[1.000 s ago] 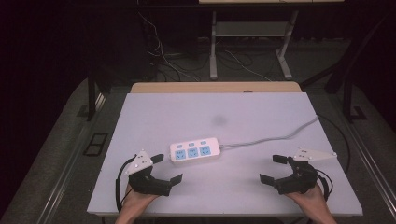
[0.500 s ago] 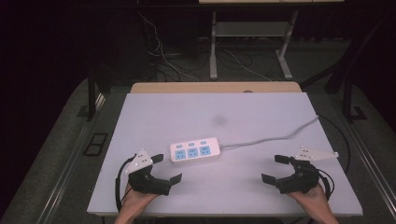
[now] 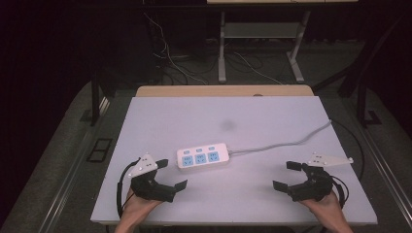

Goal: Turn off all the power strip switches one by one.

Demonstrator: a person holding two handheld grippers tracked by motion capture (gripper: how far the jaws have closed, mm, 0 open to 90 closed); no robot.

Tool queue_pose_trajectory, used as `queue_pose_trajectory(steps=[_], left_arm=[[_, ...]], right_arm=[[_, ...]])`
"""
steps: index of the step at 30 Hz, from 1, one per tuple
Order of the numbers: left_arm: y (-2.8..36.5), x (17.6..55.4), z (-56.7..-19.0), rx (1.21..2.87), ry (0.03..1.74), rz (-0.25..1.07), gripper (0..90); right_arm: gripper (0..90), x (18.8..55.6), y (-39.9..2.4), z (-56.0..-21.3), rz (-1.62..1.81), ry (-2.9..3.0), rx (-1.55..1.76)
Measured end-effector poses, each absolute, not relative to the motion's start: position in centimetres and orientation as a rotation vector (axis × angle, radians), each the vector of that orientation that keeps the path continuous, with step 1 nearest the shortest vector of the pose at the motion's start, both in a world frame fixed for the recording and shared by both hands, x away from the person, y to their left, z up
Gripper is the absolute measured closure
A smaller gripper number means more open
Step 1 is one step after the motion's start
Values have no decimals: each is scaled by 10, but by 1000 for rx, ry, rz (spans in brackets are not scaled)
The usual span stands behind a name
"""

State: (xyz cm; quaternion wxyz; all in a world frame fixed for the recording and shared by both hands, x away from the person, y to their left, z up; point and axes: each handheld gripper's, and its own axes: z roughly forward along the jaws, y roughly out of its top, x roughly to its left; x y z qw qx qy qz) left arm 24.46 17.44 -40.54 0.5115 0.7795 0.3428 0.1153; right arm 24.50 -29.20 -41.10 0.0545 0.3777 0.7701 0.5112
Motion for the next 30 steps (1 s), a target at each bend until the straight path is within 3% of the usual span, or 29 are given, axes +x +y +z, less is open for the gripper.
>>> queue_pose_trajectory(steps=[30], left_arm=[[182, 270, -378, 1994, 821, 244, 0]], right_arm=[[7, 247, -288, -413, 1536, 2371, 1127]])
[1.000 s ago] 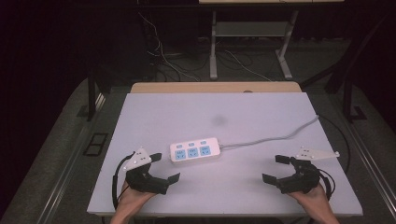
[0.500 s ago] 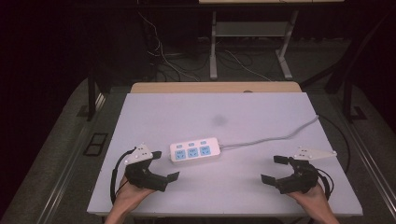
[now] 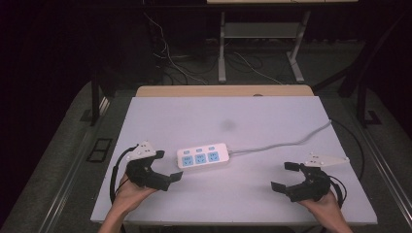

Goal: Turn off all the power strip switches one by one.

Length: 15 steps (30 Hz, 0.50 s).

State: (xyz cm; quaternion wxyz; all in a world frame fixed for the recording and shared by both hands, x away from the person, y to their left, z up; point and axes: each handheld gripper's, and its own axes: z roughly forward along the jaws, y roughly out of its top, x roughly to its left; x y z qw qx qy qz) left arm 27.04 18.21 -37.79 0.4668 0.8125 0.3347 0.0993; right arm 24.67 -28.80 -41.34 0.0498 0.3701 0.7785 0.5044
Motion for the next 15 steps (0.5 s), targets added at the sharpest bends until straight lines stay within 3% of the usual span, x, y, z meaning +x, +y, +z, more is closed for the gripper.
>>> queue_pose_trajectory(steps=[15], left_arm=[[177, 294, -367, 2042, 814, 222, 0]], right_arm=[[7, 245, -288, -414, 1532, 2375, 1126]])
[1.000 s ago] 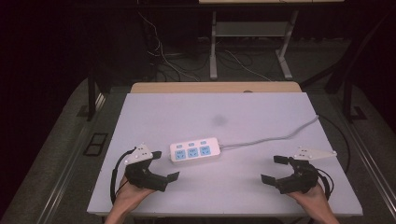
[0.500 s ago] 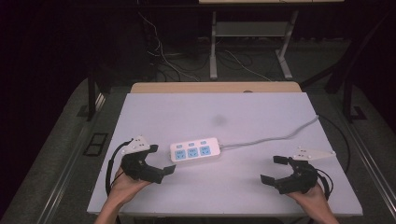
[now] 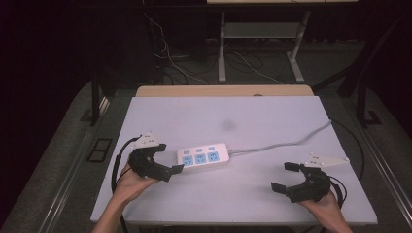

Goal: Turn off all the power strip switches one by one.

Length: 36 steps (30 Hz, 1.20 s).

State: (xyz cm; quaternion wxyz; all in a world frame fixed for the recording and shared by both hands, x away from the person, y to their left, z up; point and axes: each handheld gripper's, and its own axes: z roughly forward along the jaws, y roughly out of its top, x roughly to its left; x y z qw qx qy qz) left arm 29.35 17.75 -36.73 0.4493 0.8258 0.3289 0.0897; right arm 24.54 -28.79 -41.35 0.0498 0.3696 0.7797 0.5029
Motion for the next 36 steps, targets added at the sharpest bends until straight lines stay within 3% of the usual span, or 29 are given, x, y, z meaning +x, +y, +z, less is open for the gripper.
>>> queue_pose_trajectory(steps=[25, 32, 36], left_arm=[[164, 331, -357, 2147, 794, 229, 8], [167, 340, -363, 2160, 818, 200, 65], [169, 344, -365, 2155, 832, 207, 156]], right_arm=[[7, 244, -288, -415, 1525, 2376, 1130], [7, 244, -289, -415, 1522, 2379, 1136], [7, 244, -288, -415, 1520, 2380, 1136]])
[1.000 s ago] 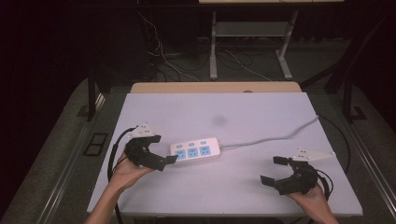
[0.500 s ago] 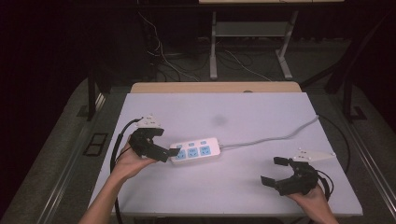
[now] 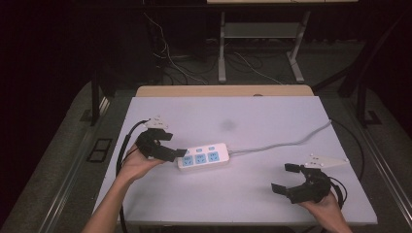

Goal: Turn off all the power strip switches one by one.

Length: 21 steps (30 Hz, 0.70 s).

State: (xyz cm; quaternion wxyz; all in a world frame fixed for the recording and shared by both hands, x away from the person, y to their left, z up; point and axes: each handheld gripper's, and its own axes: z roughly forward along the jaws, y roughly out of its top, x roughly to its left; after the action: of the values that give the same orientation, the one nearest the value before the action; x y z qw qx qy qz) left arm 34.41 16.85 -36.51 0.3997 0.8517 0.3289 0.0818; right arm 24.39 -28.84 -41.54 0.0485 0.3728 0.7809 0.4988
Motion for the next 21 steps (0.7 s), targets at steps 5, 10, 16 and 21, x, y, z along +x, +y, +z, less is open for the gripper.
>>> queue_pose_trajectory(steps=[5, 10, 16, 21], left_arm=[[170, 349, -368, 2151, 847, 215, 285], [171, 354, -372, 2154, 858, 212, 432], [169, 359, -376, 2160, 849, 220, 584], [166, 362, -380, 2173, 845, 192, 684]], right_arm=[[7, 244, -288, -416, 1518, 2382, 1136], [7, 244, -289, -416, 1516, 2382, 1138], [7, 244, -289, -416, 1517, 2380, 1138], [7, 244, -290, -416, 1515, 2380, 1136]])
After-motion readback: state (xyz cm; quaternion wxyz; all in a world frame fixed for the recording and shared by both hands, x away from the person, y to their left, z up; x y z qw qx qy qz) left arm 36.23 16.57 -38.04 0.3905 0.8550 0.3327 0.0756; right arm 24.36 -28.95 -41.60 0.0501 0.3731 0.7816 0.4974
